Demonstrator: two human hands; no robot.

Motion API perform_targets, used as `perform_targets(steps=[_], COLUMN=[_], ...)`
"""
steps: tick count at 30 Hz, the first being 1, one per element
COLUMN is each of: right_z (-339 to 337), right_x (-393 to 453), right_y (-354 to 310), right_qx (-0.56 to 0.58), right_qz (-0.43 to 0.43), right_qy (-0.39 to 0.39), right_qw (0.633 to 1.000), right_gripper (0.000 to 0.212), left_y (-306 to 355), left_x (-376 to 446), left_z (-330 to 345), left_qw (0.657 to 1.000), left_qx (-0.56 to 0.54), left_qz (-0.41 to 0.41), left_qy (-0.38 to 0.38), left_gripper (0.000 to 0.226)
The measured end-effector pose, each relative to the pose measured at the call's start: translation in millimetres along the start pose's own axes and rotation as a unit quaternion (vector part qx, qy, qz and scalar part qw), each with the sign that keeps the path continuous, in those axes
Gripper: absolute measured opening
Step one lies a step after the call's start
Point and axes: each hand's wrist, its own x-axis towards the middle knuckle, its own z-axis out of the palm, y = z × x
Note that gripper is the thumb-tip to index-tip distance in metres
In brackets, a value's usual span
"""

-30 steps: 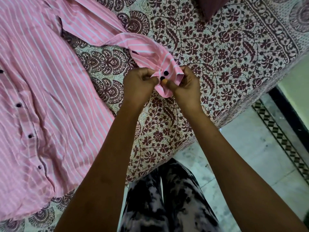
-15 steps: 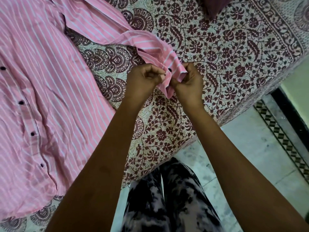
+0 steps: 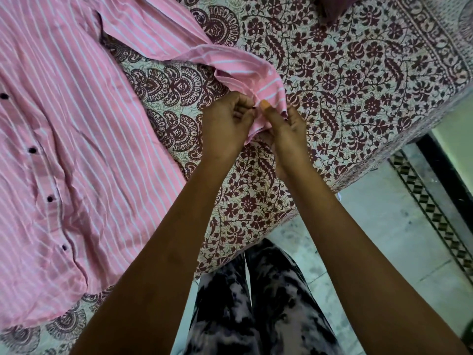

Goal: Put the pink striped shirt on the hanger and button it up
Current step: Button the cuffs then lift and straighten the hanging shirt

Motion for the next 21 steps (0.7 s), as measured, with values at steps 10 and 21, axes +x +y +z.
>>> perform_targets(steps=[10,21], right_z=[-7,-8], right_x=[8,8], right_y=[-1,-4], right_qx=[-0.062,-0.009], right_qz=[-0.034,-0.019], right_qy=[-0.023,-0.063], right_qw=[0.997,0.998], right_gripper=[0.020,0.019], left_y=[-1,0], left_x=[3,8], left_z=[-10,-17], left_qw=[0.987,0.931], left_qx=[-0.114,-0.282], left_qz=[-0.100,-0.216], left_qy=[-0.059,-0.080], left_gripper=[0.016,0.010])
